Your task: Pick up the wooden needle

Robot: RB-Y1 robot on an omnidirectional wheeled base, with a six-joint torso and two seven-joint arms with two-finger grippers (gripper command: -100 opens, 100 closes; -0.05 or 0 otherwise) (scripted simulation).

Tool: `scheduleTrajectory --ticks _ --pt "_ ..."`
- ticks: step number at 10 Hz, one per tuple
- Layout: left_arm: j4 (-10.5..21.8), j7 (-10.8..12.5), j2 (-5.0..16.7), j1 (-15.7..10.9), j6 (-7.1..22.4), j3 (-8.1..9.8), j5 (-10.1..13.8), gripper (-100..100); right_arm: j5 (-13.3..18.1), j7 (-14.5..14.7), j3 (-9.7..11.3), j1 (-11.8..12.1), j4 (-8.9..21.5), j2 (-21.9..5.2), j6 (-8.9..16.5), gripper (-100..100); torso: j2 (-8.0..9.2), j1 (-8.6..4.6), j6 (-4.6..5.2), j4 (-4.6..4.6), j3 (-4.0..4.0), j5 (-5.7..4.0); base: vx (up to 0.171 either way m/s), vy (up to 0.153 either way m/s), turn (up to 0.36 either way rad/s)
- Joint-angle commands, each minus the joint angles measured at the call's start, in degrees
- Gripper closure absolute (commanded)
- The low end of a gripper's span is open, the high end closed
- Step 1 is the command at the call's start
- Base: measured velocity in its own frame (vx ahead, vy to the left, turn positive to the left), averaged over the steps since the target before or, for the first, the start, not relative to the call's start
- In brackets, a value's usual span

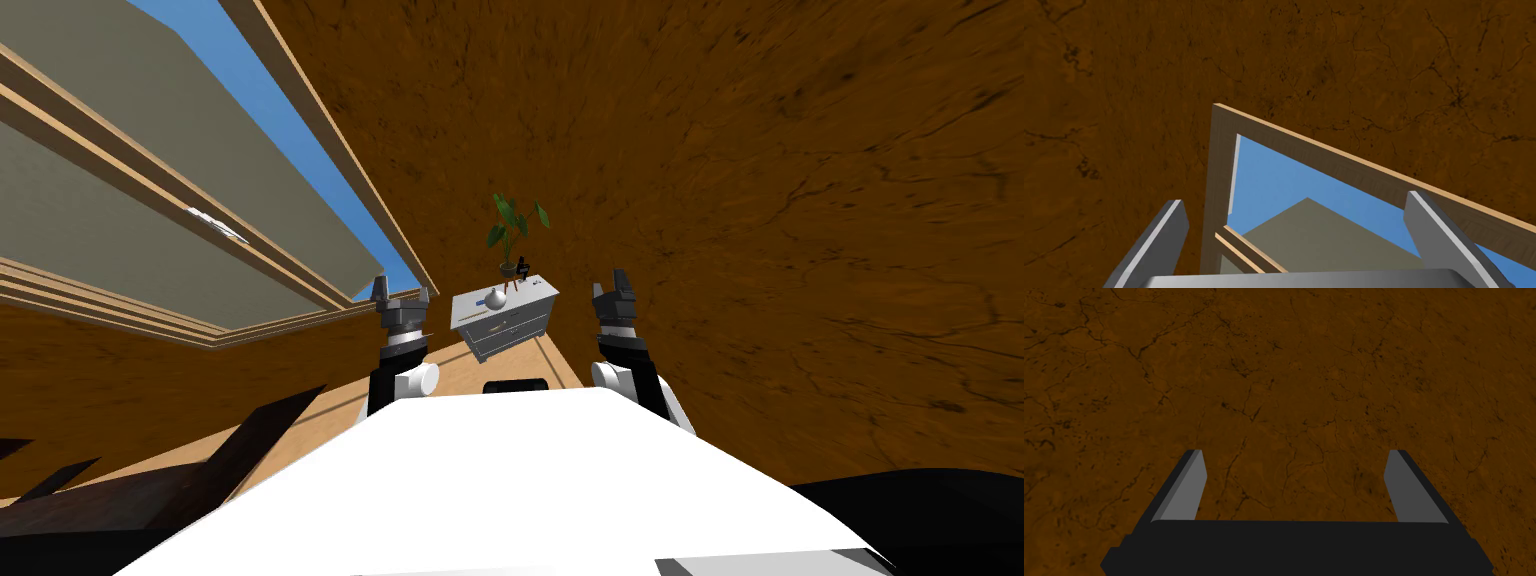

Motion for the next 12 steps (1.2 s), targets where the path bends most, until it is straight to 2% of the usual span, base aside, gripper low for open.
scheduleTrajectory --ticks 1,4,5,7,8,12 --pt "0.9 0.0 2.2 -0.5 1.9 0.54 0.2 -100 0.0 0.0 0.0 0.0 0.0 0.0 0.0 0 0.00 0.00 0.00 0.00 0.00 0.00 0.014 -0.011 -0.029" --pt "2.8 -0.1 4.8 -1.6 6.2 1.86 0.5 -100 0.0 0.0 0.0 0.0 0.0 0.0 0.0 0 -0.14 -0.04 0.01 -0.03 -0.08 -0.01 0.037 -0.017 -0.044" --pt "2.8 -0.1 4.8 -1.6 6.5 1.86 0.5 -100 0.0 0.0 0.0 0.0 0.0 0.0 0.0 0 -0.17 -0.06 0.01 -0.04 -0.10 -0.01 0.024 -0.012 -0.009" --pt "4.5 -0.2 6.0 -2.7 10.1 3.09 0.9 -100 0.0 0.0 0.0 0.0 0.0 0.0 0.0 0 -0.10 -0.04 0.00 -0.02 -0.06 -0.01 0.027 -0.012 -0.050" --pt "4.5 -0.2 6.0 -2.7 10.8 3.09 0.9 -100 0.0 0.0 0.0 0.0 0.0 0.0 0.0 0 -0.13 -0.04 0.01 -0.03 -0.08 -0.01 0.030 -0.011 -0.018" --pt "7.3 -0.3 7.4 -4.6 17.9 5.37 1.6 -100 0.0 0.0 0.0 0.0 0.0 0.0 0.0 0 -0.15 -0.07 -0.01 -0.04 -0.09 -0.02 0.037 -0.019 -0.044"
